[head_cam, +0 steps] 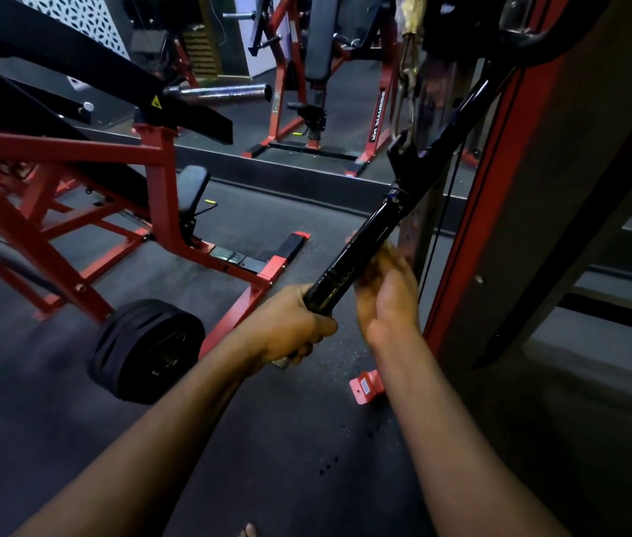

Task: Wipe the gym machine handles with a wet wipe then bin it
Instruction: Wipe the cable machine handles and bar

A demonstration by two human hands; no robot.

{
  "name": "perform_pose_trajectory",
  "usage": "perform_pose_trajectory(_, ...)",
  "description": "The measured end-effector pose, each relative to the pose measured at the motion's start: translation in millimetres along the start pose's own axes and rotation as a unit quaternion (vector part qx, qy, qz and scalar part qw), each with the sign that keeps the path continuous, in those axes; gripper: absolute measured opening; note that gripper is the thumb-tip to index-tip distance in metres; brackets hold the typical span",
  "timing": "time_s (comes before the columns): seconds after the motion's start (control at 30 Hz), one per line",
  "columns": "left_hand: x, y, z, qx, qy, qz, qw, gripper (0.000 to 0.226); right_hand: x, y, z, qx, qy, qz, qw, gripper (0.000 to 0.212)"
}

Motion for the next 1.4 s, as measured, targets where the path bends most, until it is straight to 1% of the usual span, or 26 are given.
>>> perform_pose_trajectory(0.03,0,1,0,0.001,-0.004,-0.003,1.0,0.019,-6,5,2,-0.023,0.033,0.004,0.999,0.015)
perform_pose_trajectory(0.07,-1,2,-2,0.005,-0.009,-0.006,1.0,0.019,-12,10,11,-0.06,0.097,0.011,0.993,0.014)
perform_pose_trajectory(0.1,-2,3,-3,0.012,-0.017,-0.008,1.0,0.019,-15,15,23,-0.112,0.188,0.017,0.976,0.013)
perform_pose_trajectory(0.13,-4,4,-5,0.022,-0.022,-0.011,0.999,0.019,-13,20,38,-0.173,0.284,0.024,0.943,0.01)
perform_pose_trajectory(0.17,-6,6,-6,0.032,-0.025,-0.014,0.999,0.021,-6,28,54,-0.237,0.362,0.031,0.901,0.008)
perform_pose_trajectory(0.2,-8,8,-7,0.043,-0.026,-0.018,0.999,0.027,3,37,71,-0.298,0.416,0.034,0.859,0.01)
perform_pose_trajectory(0.27,-9,13,-9,0.07,-0.025,-0.034,0.997,0.04,22,49,101,-0.398,0.463,0.029,0.791,0.015)
perform_pose_trajectory(0.33,-8,19,-11,0.104,-0.01,-0.055,0.993,0.041,36,53,121,-0.471,0.49,0.025,0.733,0.017)
perform_pose_trajectory(0.37,-8,22,-11,0.12,-0.005,-0.067,0.991,0.039,42,53,125,-0.493,0.502,0.032,0.71,0.018)
perform_pose_trajectory(0.4,-8,24,-12,0.134,-0.007,-0.083,0.987,0.037,47,51,125,-0.502,0.515,0.043,0.694,0.018)
perform_pose_trajectory(0.5,-11,29,-11,0.158,-0.006,-0.116,0.981,0.028,61,48,110,-0.487,0.586,0.067,0.644,0.021)
perform_pose_trajectory(0.53,-11,31,-10,0.162,0.002,-0.117,0.98,0.027,65,51,105,-0.487,0.604,0.071,0.627,0.022)
perform_pose_trajectory(0.6,-11,33,-10,0.167,0.015,-0.114,0.979,0.029,70,58,94,-0.479,0.626,0.093,0.608,0.022)
perform_pose_trajectory(0.67,-11,36,-10,0.167,0.016,-0.117,0.979,0.031,74,69,82,-0.475,0.641,0.131,0.588,0.021)
perform_pose_trajectory(0.7,-11,38,-10,0.165,0.01,-0.115,0.98,0.033,76,75,75,-0.475,0.652,0.15,0.572,0.021)
perform_pose_trajectory(0.83,-6,41,-2,0.147,-0.002,-0.07,0.987,0.05,78,89,51,-0.458,0.696,0.221,0.507,0.023)
perform_pose_trajectory(0.9,-8,43,0,0.155,-0.007,-0.08,0.985,0.045,84,87,57,-0.457,0.716,0.24,0.469,0.023)
perform_pose_trajectory(0.93,-10,45,1,0.159,-0.016,-0.097,0.982,0.041,87,81,66,-0.461,0.725,0.235,0.455,0.024)
perform_pose_trajectory(0.97,-10,46,2,0.164,-0.029,-0.114,0.979,0.036,90,74,78,-0.469,0.728,0.218,0.45,0.023)
perform_pose_trajectory(1.03,-9,47,3,0.174,-0.044,-0.136,0.974,0.029,93,63,97,-0.478,0.719,0.181,0.471,0.02)
perform_pose_trajectory(1.1,-8,45,6,0.179,-0.042,-0.148,0.972,0.026,92,66,90,-0.479,0.715,0.173,0.479,0.018)
perform_pose_trajectory(1.13,-9,44,7,0.181,-0.041,-0.155,0.97,0.026,90,72,79,-0.476,0.718,0.186,0.473,0.018)
perform_pose_trajectory(1.2,-11,44,8,0.181,-0.039,-0.166,0.969,0.027,87,88,55,-0.461,0.724,0.236,0.455,0.019)
perform_pose_trajectory(1.27,-13,45,9,0.183,-0.037,-0.175,0.967,0.027,88,89,48,-0.445,0.736,0.279,0.428,0.021)
perform_pose_trajectory(1.33,-14,47,10,0.187,-0.038,-0.186,0.964,0.026,96,79,61,-0.453,0.742,0.27,0.414,0.021)
perform_pose_trajectory(1.4,-14,49,10,0.191,-0.043,-0.191,0.962,0.025,99,72,74,-0.465,0.736,0.237,0.431,0.021)
Point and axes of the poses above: each hand's wrist, its own y-axis away from the middle knuckle, its own x-axis out of the palm, z = x × y, the point moved 10 cm from there along -y, towards the middle knuckle
